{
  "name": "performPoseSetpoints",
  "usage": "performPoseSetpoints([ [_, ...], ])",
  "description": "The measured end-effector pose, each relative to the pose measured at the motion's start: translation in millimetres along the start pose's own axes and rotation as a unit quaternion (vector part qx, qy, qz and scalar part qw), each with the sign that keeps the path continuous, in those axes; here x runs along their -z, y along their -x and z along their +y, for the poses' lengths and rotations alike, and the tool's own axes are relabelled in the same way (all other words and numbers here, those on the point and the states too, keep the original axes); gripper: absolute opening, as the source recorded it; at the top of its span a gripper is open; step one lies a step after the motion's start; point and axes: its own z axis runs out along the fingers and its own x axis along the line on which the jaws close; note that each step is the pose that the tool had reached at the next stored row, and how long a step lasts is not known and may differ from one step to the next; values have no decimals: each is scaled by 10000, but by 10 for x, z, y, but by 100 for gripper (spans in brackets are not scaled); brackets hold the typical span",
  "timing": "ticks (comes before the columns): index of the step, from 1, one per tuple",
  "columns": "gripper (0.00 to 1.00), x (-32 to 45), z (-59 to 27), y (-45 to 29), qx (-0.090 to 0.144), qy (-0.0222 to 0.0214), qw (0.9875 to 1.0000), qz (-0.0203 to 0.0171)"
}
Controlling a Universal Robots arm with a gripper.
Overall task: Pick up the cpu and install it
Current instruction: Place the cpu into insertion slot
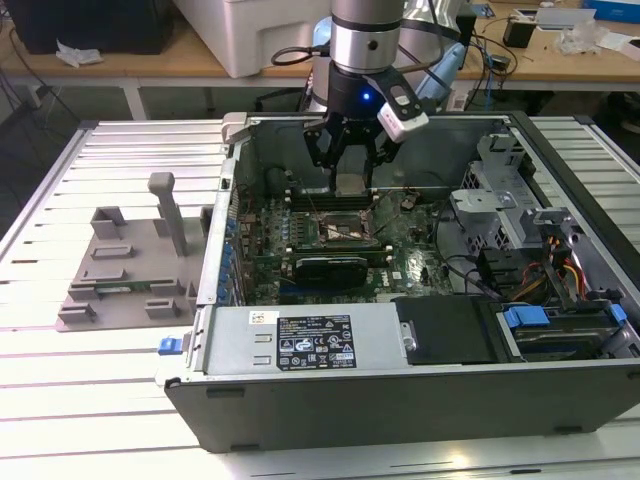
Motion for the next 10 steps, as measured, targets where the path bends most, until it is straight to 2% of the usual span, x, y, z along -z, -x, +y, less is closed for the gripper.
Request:
performPoseSetpoints([
  [4, 54, 0, 0, 0, -279, -4, 9996, 5],
  [8, 54, 0, 0, 1, -640, -7, 9979, 12],
  [10, 54, 0, 0, 1, -728, -9, 9973, 14],
])
